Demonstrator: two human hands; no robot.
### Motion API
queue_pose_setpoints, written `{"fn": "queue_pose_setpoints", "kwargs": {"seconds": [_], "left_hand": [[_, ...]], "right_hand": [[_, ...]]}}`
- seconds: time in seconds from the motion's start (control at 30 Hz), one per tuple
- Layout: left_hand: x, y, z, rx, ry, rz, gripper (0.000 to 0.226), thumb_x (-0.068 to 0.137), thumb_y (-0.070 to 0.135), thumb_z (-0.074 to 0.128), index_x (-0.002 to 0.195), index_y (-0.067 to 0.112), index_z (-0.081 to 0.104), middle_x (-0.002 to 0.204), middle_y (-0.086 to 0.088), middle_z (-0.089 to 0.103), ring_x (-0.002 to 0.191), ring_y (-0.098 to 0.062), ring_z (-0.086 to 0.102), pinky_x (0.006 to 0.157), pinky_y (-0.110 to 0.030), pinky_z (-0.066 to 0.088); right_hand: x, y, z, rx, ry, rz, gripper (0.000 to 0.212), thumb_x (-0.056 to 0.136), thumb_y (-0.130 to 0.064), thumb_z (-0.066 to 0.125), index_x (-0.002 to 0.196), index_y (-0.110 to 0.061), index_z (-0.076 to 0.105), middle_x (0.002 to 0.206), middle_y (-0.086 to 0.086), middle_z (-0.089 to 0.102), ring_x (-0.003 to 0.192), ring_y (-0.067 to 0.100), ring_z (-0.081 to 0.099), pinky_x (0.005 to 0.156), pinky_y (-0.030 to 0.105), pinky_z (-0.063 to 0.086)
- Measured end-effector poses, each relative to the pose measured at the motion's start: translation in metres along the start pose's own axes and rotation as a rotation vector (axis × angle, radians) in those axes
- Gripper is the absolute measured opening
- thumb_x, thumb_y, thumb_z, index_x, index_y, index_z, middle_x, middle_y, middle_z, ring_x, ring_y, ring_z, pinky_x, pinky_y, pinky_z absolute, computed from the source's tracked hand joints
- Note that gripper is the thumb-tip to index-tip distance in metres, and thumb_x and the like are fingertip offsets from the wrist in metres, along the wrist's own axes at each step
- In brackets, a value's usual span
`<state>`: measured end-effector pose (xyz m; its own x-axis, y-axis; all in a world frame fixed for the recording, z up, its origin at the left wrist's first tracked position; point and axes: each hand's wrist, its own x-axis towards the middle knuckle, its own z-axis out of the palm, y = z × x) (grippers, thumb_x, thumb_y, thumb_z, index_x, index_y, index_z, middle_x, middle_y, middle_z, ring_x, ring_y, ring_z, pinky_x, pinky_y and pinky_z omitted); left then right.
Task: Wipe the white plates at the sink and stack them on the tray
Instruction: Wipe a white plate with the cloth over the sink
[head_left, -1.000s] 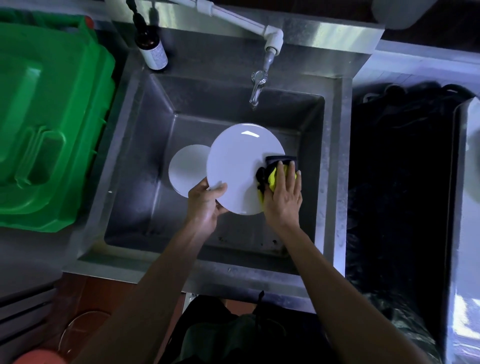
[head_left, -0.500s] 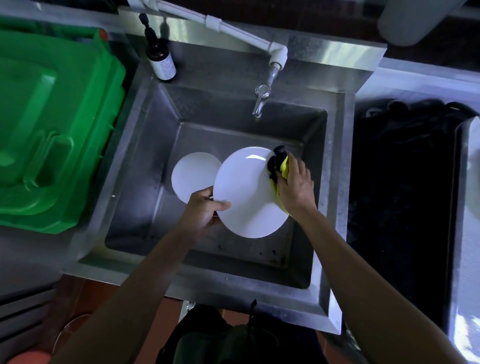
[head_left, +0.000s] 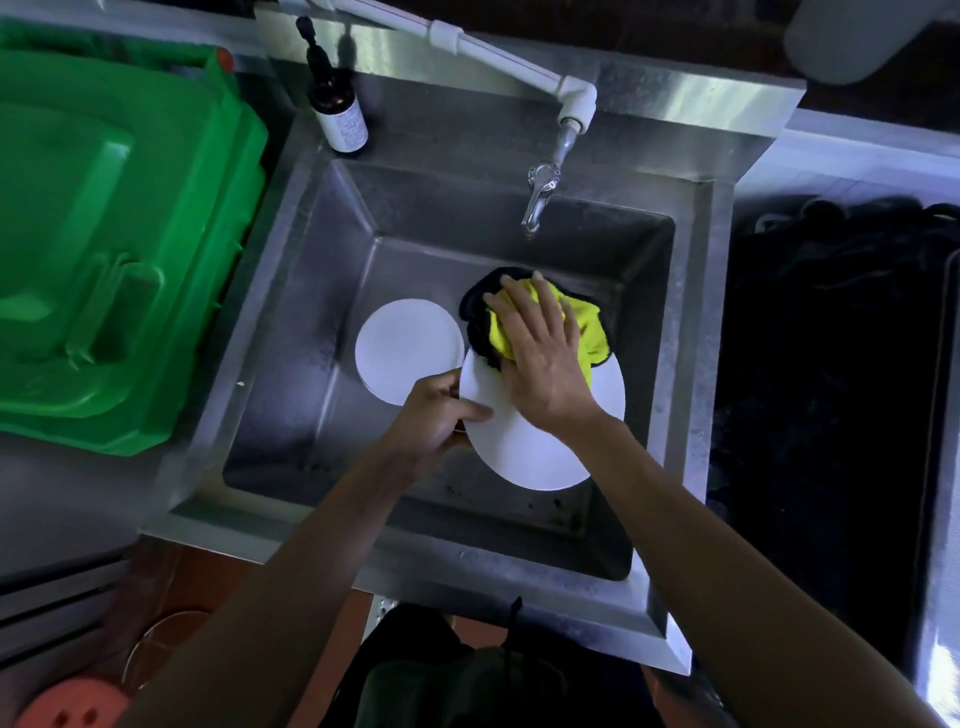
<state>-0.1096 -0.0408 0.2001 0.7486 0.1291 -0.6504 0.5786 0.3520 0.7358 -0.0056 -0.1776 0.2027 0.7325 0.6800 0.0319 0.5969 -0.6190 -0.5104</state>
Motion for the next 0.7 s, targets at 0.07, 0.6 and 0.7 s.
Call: {"fn": "queue_pose_setpoints", "kwargs": {"seconds": [0.07, 0.6, 0.7], "left_hand": [[0.000, -0.001, 0.001, -0.023, 0.021, 0.018, 0.032, 0.079, -0.010, 0.063, 0.094, 0.014, 0.078, 0.097, -0.009, 0.076, 0.089, -0.023, 0.074, 0.066, -0.034, 0.058], [-0.013, 0.001, -0.004, -0.130, 0.119, 0.090, 0.042, 0.072, 0.004, 0.067, 0.105, 0.025, 0.079, 0.111, -0.005, 0.076, 0.097, -0.024, 0.073, 0.072, -0.042, 0.061], [-0.012, -0.001, -0.002, -0.152, 0.177, 0.119, 0.041, 0.076, 0.004, 0.068, 0.105, 0.030, 0.079, 0.109, -0.001, 0.077, 0.100, -0.026, 0.072, 0.073, -0.042, 0.062]], "right_hand": [[-0.003, -0.013, 0.000, 0.072, -0.050, -0.076, 0.068, 0.086, -0.023, 0.037, 0.153, -0.015, 0.038, 0.166, 0.006, 0.022, 0.156, 0.031, 0.001, 0.123, 0.054, 0.003], [0.027, 0.013, -0.001, -0.015, 0.025, 0.020, 0.057, 0.101, -0.032, 0.046, 0.155, -0.022, 0.032, 0.165, 0.000, 0.024, 0.154, 0.028, 0.013, 0.120, 0.054, 0.015], [0.026, 0.026, 0.004, 0.014, 0.037, 0.172, 0.061, 0.102, -0.032, 0.046, 0.158, -0.028, 0.023, 0.168, -0.005, 0.012, 0.156, 0.023, 0.003, 0.122, 0.055, 0.011]]}}
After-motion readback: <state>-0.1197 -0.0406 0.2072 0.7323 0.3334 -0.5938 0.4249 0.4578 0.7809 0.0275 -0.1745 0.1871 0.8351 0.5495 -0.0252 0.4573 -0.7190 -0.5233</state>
